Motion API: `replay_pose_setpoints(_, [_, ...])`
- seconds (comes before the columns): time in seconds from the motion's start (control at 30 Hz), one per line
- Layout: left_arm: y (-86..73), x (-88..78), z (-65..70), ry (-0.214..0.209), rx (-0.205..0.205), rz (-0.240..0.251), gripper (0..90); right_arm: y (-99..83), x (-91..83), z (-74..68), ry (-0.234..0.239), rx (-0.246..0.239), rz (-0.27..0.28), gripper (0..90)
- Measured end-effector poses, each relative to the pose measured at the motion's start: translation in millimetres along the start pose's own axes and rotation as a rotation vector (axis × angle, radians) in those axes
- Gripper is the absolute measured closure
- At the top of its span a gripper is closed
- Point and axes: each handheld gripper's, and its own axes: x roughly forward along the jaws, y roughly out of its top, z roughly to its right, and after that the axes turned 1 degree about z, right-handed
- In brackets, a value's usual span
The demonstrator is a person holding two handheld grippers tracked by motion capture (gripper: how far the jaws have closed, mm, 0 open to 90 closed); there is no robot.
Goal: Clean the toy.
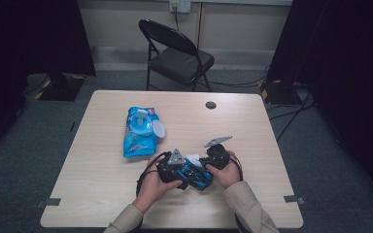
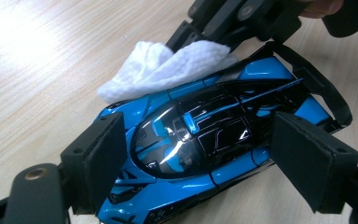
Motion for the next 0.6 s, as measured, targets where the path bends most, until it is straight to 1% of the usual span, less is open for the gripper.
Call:
replay_pose_setpoints(0.07, [0.4, 0.0, 0.1, 0.0, 0.001, -0.003, 18.4, 3.6, 2.4, -0.7, 0.0, 0.001, -0.006, 81.5])
replay_pose_setpoints(0.23, [-0.1, 0.0, -0.3, -0.001, 0.002, 0.001, 18.4, 12.9, 8.5, -2.5, -0.002, -0.012, -0.024, 81.5])
replay_pose_setpoints(0.43, [-0.3, 0.0, -0.5, -0.001, 0.005, 0.003, 18.4, 21.5, 16.3, -2.4, 0.01, -0.002, -0.033, 81.5])
replay_pose_setpoints(0.6, [-0.4, 0.1, -0.5, -0.002, 0.005, 0.004, 18.4, 25.4, 21.3, -2.7, 0.015, 0.016, -0.023, 81.4])
